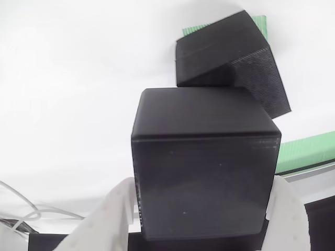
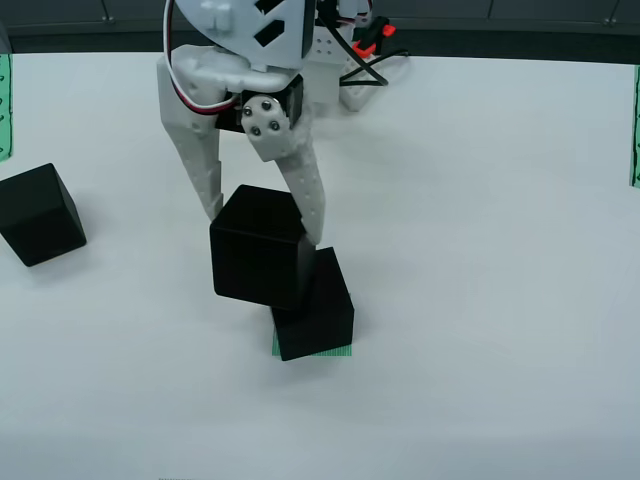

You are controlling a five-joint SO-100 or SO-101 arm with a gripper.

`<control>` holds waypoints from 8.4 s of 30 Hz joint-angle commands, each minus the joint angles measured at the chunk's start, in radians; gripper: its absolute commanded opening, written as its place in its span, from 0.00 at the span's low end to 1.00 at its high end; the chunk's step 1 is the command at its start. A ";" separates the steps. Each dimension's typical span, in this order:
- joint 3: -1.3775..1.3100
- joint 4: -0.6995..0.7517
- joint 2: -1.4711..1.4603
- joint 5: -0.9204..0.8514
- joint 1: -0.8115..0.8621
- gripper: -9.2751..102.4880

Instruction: Stack 3 Blocks on the chosen place.

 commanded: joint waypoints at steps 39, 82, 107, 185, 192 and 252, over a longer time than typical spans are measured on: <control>-0.109 -0.069 -0.103 0.091 -0.043 0.48; 0.167 -0.281 0.112 -0.164 0.284 0.39; 0.123 -0.037 0.178 -0.018 0.423 0.39; -0.485 -0.655 -0.761 -0.014 0.474 0.44; -0.476 -0.653 -0.776 -0.008 0.463 0.31; -0.080 0.032 -0.094 0.339 -0.071 0.22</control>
